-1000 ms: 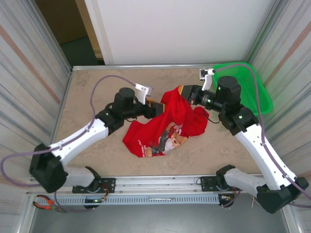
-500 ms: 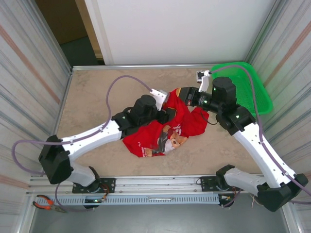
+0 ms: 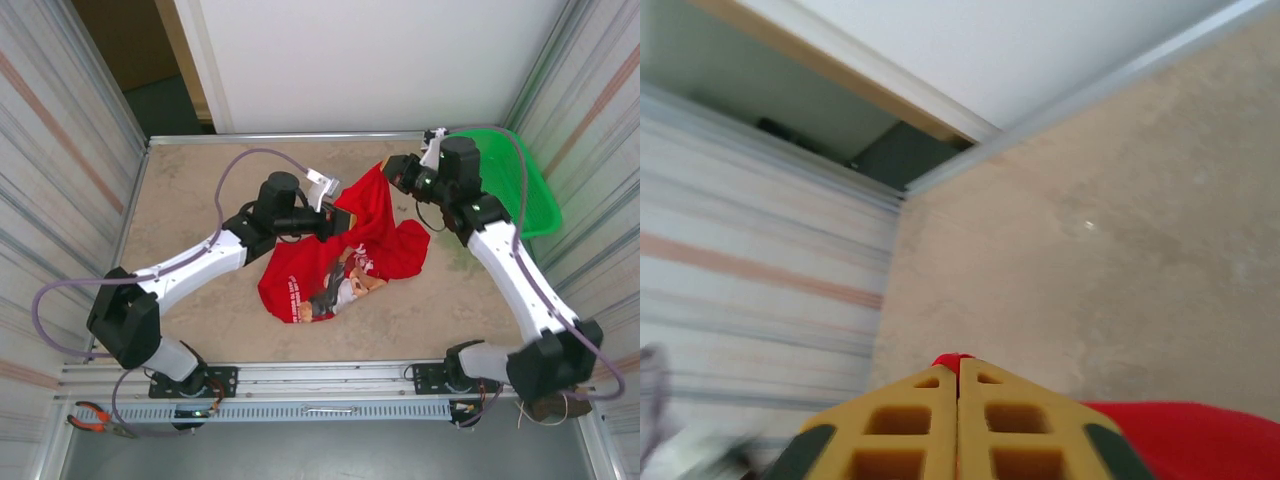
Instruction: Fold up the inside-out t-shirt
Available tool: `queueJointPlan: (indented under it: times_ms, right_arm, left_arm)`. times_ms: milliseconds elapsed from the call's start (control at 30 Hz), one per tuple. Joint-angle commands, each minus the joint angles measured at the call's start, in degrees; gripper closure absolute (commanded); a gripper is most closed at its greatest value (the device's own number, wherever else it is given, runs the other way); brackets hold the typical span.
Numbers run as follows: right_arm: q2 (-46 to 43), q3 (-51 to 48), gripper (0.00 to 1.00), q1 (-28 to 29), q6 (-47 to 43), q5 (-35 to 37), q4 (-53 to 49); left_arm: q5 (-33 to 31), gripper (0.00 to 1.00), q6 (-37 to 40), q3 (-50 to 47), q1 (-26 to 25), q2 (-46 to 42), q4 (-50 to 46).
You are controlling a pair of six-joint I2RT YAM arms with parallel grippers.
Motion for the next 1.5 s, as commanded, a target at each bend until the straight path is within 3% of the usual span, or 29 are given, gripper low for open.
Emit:
queueJointPlan:
  times_ms: [0,33,133,300,433,533,667,767,800,867,933,1100,1267,1400,1467]
  right_arm:
    - [6.7,3.4,0.52,-1.0,1.2,1.2,0.4]
    - [8.2,4.3,0.44,-1.0,0.0,1.2,-1.6]
    - [5.1,1.1,0.38,-0.2,-2.4,1.8,-2.4]
    - [-8.7,-7.9,0.32,0.9,-3.6,3.8,-6.2]
    - [-17.6,-12.4,0.24,6.6,-1.5,7.4,-8.7]
    - [-19.2,-13.7,0.23,10.8,0.4,9.9,-7.6]
    - [-13.9,-12.6,0.24,13.1,1.3,10.2,-4.8]
    - [-9.2,-11.5,0.28,14.1,1.4,10.2,-3.7]
    - [-8.0,-11.6,0.35,14.1,1.6,9.2,-2.6]
    - [-6.7,-11.7,0.61,14.0,1.9,8.7,-1.8]
    - [-7.1,-11.4,1.00,12.6,1.5,7.5,-1.4]
    - [-12.2,-7.5,1.00,6.2,-1.0,3.4,-3.4]
    - [-16.8,-5.2,1.00,2.6,-3.3,-9.6,3.1]
    - [-17.7,-5.8,1.00,2.5,-6.1,-15.0,5.5]
    - [-17.7,-6.8,1.00,2.4,-6.3,-16.1,5.8]
  left_arm:
    - [15.2,1.00,-8.3,-2.2,2.2,-3.4,10.7]
    - [16.1,1.00,-11.2,-3.6,3.0,-3.6,14.3]
    - [17.0,1.00,-16.0,-6.5,5.2,-4.0,20.9]
    - [17.2,1.00,-15.8,-7.1,6.5,-3.6,20.9]
    - [17.3,1.00,-15.6,-6.9,6.7,-2.8,20.8]
    - [17.2,1.00,-15.5,-6.6,6.8,-2.2,20.7]
    - [17.4,1.00,-15.8,-6.1,6.8,-2.1,20.7]
    - [16.9,1.00,-15.3,-5.8,6.9,-2.8,19.6]
    - [16.4,1.00,-15.0,-5.9,6.8,-3.1,19.1]
    - [15.3,1.00,-14.7,-6.5,6.9,-3.7,18.7]
    - [13.7,1.00,-14.7,-7.7,7.3,-4.3,18.2]
    - [8.9,1.00,-15.0,-13.6,10.9,-5.6,18.2]
    - [7.0,0.98,-19.0,-20.2,15.4,-3.9,23.6]
    - [6.7,0.62,-18.2,-20.2,15.9,-3.2,21.1]
    - [5.8,0.53,-17.0,-20.1,15.9,-4.8,18.5]
